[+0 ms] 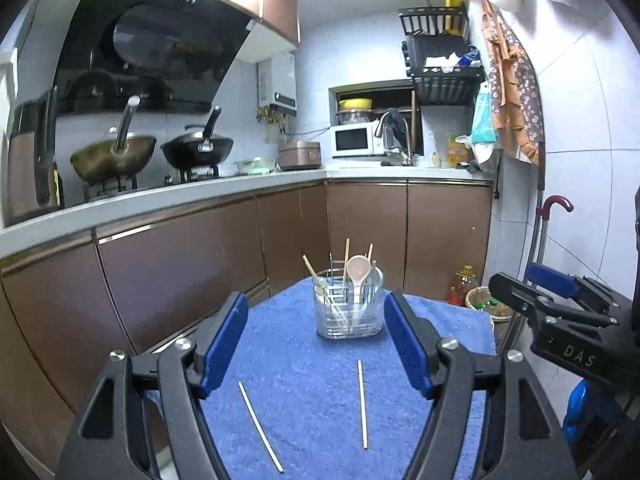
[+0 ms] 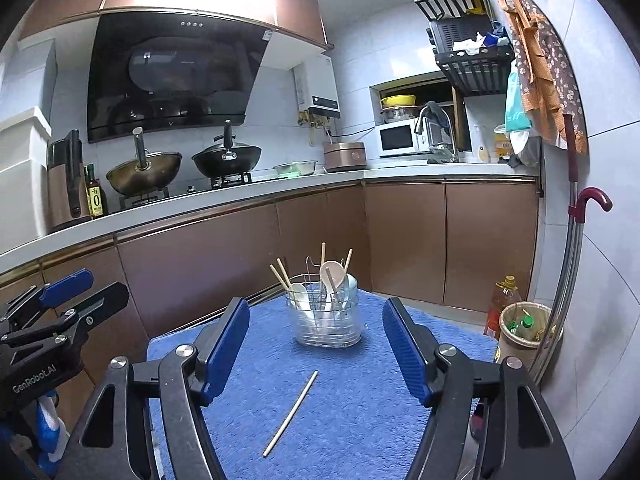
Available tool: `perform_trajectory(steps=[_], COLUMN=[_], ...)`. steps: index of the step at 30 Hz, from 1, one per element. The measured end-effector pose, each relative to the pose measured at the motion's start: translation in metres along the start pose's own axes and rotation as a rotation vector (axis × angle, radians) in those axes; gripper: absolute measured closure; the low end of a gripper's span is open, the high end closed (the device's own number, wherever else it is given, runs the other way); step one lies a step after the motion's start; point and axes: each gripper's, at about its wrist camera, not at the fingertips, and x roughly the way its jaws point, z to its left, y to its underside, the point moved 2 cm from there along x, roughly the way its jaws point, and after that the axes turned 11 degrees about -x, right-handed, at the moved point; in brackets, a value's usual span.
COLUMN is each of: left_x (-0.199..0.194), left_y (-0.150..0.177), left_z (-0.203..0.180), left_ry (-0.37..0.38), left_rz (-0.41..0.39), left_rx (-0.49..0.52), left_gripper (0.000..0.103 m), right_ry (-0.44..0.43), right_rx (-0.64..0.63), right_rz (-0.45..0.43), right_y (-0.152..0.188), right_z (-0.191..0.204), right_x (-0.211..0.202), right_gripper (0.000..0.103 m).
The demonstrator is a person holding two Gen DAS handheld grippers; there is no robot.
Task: Organize utensils
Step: 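Withdraw both tools back over the last two chopsticks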
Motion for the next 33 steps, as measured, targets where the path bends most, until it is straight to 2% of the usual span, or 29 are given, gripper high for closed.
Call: perform_trajectory(steps=[10,21,29,33], left_x=[0.016,0.042,0.079,0.101], left_y=[0.012,0.004,0.012,0.020], left_z=[0.008,0.021,0.013,0.014], left_ry=[-0.013,-0.036,-0.056,-0.056], left_rz=[0.062,0.049,0.149,0.209], left_rx=[-0.031,-0.132,-0.065,-0.069], left_gripper=[0.033,0.033,0.033,0.033], right_ry=[0.023,0.074,0.083,0.086], right_rx=[-0.023,-0.069,-0.083,-0.097], right_rz=[0.020,0.042,0.079,0.119], right_y=[0.007,0.015,0.021,0.027], right_z=[-0.002,-0.017,-0.030,-0.035], right_x=[0.009,0.025,0.050,0.064], right_gripper=[0.032,0.030,0.030,0.030])
